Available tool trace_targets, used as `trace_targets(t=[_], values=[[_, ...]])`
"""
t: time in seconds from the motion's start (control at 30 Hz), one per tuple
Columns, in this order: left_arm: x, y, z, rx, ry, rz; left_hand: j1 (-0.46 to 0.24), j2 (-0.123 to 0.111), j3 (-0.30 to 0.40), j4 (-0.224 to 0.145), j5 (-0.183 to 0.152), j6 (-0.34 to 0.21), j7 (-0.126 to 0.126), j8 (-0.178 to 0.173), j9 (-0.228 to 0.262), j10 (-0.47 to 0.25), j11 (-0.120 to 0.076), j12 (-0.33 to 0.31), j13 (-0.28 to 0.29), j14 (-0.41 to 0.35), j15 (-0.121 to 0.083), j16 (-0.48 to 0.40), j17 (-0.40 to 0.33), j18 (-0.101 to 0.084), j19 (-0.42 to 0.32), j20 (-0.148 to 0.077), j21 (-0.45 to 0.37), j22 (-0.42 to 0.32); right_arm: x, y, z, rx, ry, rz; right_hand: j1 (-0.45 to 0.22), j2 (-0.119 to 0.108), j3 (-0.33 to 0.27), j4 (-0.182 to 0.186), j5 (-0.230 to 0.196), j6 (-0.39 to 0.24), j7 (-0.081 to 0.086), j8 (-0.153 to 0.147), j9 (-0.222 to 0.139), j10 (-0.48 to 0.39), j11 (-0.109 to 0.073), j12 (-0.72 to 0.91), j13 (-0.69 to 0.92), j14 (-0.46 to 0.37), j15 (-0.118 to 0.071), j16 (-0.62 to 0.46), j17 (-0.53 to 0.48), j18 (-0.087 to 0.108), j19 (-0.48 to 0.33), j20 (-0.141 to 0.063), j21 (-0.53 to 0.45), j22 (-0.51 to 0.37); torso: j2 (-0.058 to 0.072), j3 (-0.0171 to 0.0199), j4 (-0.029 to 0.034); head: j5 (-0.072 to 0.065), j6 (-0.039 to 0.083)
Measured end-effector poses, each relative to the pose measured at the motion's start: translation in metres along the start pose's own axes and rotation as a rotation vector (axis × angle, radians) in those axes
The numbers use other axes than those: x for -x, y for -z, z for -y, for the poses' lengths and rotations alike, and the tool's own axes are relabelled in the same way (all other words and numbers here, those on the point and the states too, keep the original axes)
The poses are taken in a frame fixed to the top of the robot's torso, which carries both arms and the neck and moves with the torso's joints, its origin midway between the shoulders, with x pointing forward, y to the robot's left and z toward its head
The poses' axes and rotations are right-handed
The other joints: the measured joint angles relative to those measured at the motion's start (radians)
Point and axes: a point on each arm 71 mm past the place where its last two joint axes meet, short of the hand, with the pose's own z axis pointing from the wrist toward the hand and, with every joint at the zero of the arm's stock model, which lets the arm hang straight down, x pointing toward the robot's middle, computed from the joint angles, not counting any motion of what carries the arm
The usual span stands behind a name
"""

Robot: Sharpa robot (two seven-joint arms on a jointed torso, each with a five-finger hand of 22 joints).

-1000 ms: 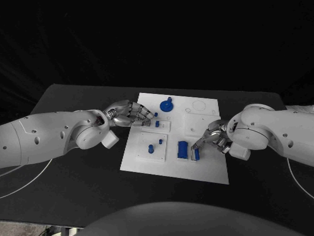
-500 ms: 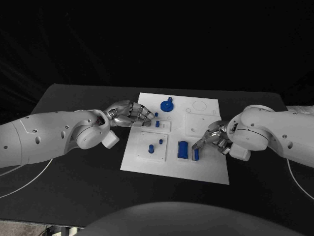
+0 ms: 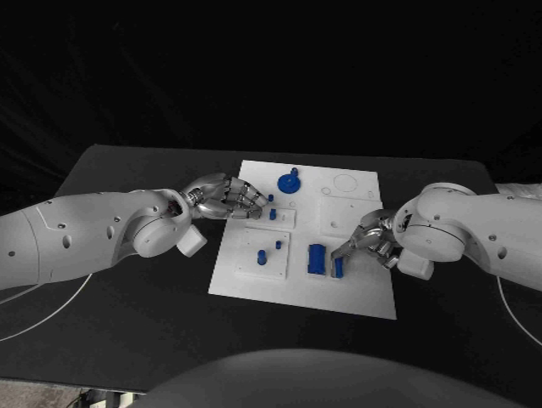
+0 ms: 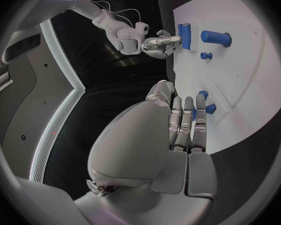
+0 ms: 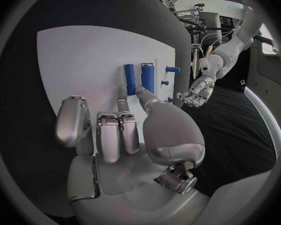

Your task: Assemble the parts on the task board

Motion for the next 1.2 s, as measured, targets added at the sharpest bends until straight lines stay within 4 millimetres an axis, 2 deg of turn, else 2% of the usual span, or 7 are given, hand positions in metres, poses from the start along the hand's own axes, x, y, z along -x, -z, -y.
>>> trace_targets(t=[0.23,0.47,0.8,0.97,1.03,1.13,1.2], values=[[0.0,0.0,0.0,0.001,0.0,0.0,0.0,0.0,0.0,0.0,0.003,0.0,0.0,0.0,0.0,0.0,0.0,0.0,-0.001,0.0,0.0,0.0,0.0,0.0,-0.004,0.004,0.0,0.001,0.0,0.0,0.002,-0.003,0.0,0.002,-0.04,-0.016,-0.042,0.036,-0.06,0.004,0.004,0.0,-0.003,0.0,0.0,0.0,0.0,0.0,0.0,0.0,0.0,0.011,-0.004,0.004,-0.004,0.0,0.0,0.0,-0.0002,0.003,0.0],[0.001,0.001,-0.001,0.003,0.0,0.0,0.0,0.0,0.0,0.0,0.005,0.0,0.0,0.0,0.0,0.004,0.004,-0.004,-0.002,0.0,0.0,0.0,-0.001,0.0,-0.004,0.004,0.0,0.002,0.001,0.001,0.005,-0.005,-0.003,0.004,-0.07,-0.014,-0.071,0.065,-0.074,0.004,0.004,0.0,-0.004,0.004,0.004,0.0,0.0,0.0,0.0,0.0,0.0,0.011,-0.004,0.004,-0.009,0.0,0.0,-0.0001,0.0001,0.004,0.0],[0.001,0.001,-0.001,0.005,0.0,0.001,0.0,0.0,0.0,0.0,0.01,0.0,0.0,0.0,0.0,0.004,0.004,-0.004,-0.004,0.0,0.0,0.0,-0.002,0.0,-0.004,0.004,0.0,0.005,0.002,0.007,0.014,-0.002,-0.035,0.021,-0.145,-0.029,-0.152,0.146,-0.077,0.007,0.007,0.0,-0.003,0.004,0.004,0.0,0.0,0.0,0.0,0.0,0.0,0.01,-0.004,0.004,-0.009,0.0,0.001,0.0004,0.0004,0.01,0.0],[0.001,0.002,-0.001,0.005,0.0,0.001,0.0,0.0,0.0,0.0,0.01,0.0,0.0,0.0,0.0,0.004,0.004,-0.004,-0.004,0.0,0.0,0.0,-0.002,0.0,-0.004,0.004,0.0,0.005,0.003,0.015,0.023,0.015,-0.071,0.031,-0.14,-0.024,-0.159,0.152,-0.073,0.01,0.005,0.001,0.0,0.004,0.004,0.0,0.0,0.0,0.0,0.0,0.0,0.009,-0.004,0.004,-0.009,0.0,0.001,0.0005,0.0004,0.012,0.0],[0.001,0.002,-0.001,0.005,0.0,0.001,0.0,0.0,0.0,0.0,0.01,0.0,0.0,0.0,0.0,0.004,0.004,-0.004,-0.004,0.0,0.0,0.0,-0.002,0.0,-0.004,0.004,0.0,0.005,0.002,0.019,0.027,0.033,-0.086,0.036,-0.09,-0.008,-0.151,0.126,-0.013,0.014,0.001,0.009,0.003,0.004,0.004,0.0,0.0,0.0,0.0,0.0,0.0,0.009,-0.003,0.003,-0.005,0.0,0.001,0.0005,0.0003,0.014,0.0],[0.001,0.002,-0.001,0.005,0.0,0.001,0.0,0.0,0.0,0.0,0.014,0.0,0.0,0.0,0.0,0.004,0.004,-0.004,-0.004,0.004,0.004,0.0,-0.002,0.0,-0.004,0.004,0.0,0.006,0.001,0.028,0.031,0.09,-0.109,0.053,0.034,0.0,-0.111,0.055,0.166,0.002,0.001,0.014,0.015,0.004,0.004,0.0,0.0,0.0,0.0,0.0,0.0,0.009,0.007,-0.007,0.021,0.001,0.001,0.0006,0.0002,0.016,0.0],[0.001,0.002,-0.001,0.005,0.0,0.001,0.0,0.0,0.0,0.0,0.014,0.0,0.0,0.0,0.0,0.004,0.003,-0.004,-0.004,0.004,0.004,0.0,-0.002,0.0,-0.004,0.004,0.0,0.006,-0.001,0.034,0.033,0.141,-0.116,0.068,0.136,0.0,-0.076,-0.012,0.285,-0.033,0.002,0.036,0.042,0.004,0.004,0.0,0.0,0.0,0.0,0.0,0.0,0.009,0.007,-0.007,0.028,0.001,0.001,0.0012,0.0001,0.017,0.0]])
